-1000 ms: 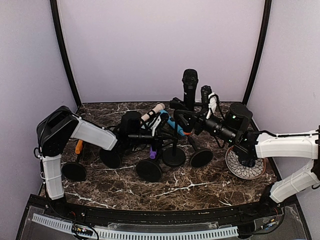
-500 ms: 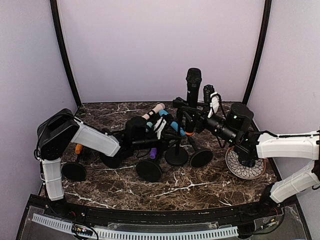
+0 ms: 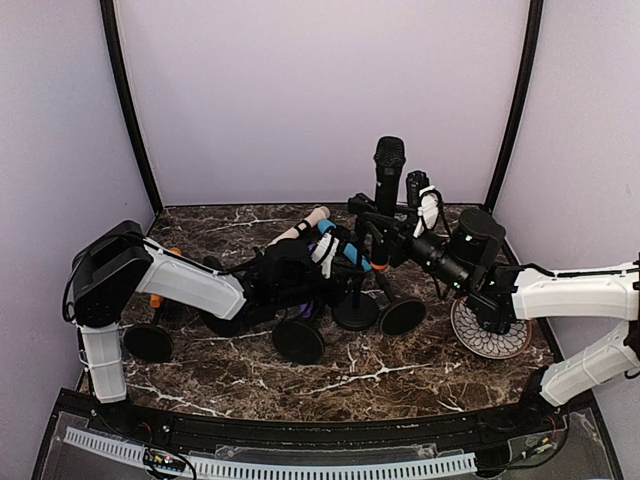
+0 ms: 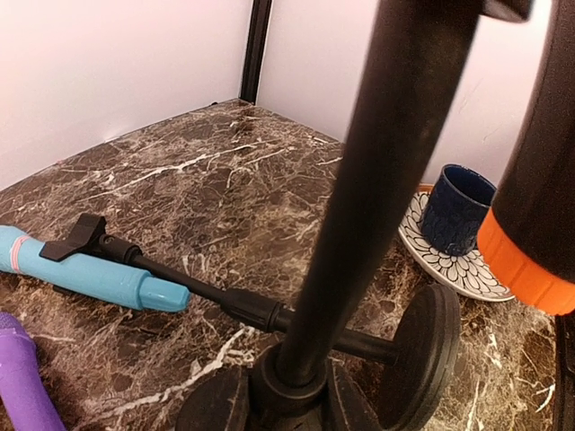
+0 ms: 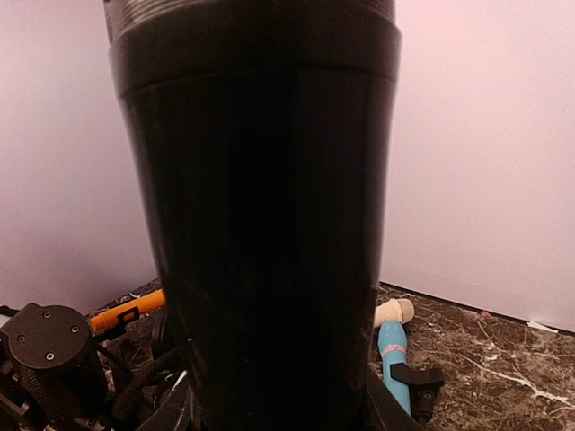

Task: Remove the microphone from the stand
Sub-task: Unscrew the knob on the microphone stand.

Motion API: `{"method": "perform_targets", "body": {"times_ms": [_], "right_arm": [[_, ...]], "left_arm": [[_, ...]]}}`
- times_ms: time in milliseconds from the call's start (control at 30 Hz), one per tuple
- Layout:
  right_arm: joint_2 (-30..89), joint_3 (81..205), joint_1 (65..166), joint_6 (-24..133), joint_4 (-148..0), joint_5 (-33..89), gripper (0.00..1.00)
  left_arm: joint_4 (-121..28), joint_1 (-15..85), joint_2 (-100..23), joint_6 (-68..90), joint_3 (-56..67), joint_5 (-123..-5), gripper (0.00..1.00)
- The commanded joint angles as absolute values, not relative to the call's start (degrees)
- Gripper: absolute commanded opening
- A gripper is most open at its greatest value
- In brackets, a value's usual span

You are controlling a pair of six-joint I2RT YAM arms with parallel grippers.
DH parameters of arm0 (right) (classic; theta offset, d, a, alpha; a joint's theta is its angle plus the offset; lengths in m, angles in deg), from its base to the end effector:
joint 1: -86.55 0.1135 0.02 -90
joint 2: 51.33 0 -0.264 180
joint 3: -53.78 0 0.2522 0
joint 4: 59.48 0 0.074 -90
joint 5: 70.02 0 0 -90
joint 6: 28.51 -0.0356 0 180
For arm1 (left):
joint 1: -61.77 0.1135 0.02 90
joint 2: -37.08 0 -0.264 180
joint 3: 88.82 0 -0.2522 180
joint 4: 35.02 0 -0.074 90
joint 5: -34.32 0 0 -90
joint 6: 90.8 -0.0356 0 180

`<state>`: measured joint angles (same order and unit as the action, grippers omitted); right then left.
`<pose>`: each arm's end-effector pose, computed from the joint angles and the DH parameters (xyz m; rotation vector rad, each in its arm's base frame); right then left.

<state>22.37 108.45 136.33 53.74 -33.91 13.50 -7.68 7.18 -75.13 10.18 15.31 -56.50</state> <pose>0.1923 0.2211 0.2971 -0.4482 1.4316 0.7334 0.2494 -0.3517 0.1913 0.6808 1.6719 -0.8457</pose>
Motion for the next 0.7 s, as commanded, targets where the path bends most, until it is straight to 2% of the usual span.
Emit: {"method": "perform_targets", "body": {"times_ms": [0,33,100,167,233,367,533,667], "right_arm": [[21.8,107.7,137.5,53.2,-31.8,12.7,0.2],[21.8,107.7,137.5,53.2,-31.8,12.7,0.2],[21.8,107.7,137.5,53.1,-31.7,12.8,0.2],[21.8,107.8,137.5,53.1,-31.7,12.9,0.2],[21.7,107.7,137.5,53.1,-31.7,13.2,0.2],[21.5,107.6,137.5,52.9,-31.8,14.2,0.2],[21.4,107.8,137.2,52.0,-31.9,16.6,0.2],[21.6,108.0,136.7,51.4,-32.3,17.8,0.2]], "left_arm": [[-16.6,7.7,-70.8,13.8,17.2,-52.7,0.3],[-16.4,7.7,-70.1,12.8,18.2,-54.1,0.42],[-16.2,7.8,-68.0,9.5,19.7,-55.3,0.57],[-15.7,8.0,-66.3,5.9,21.2,-58.6,0.67],[-15.9,8.7,-65.3,2.9,21.7,-62.4,0.73],[-13.6,12.1,-66.0,2.7,22.1,-74.5,0.77],[-0.2,17.7,-69.3,6.2,22.0,-92.3,0.78],[-1.0,18.6,-74.0,4.8,16.6,-98.7,0.77]]}}
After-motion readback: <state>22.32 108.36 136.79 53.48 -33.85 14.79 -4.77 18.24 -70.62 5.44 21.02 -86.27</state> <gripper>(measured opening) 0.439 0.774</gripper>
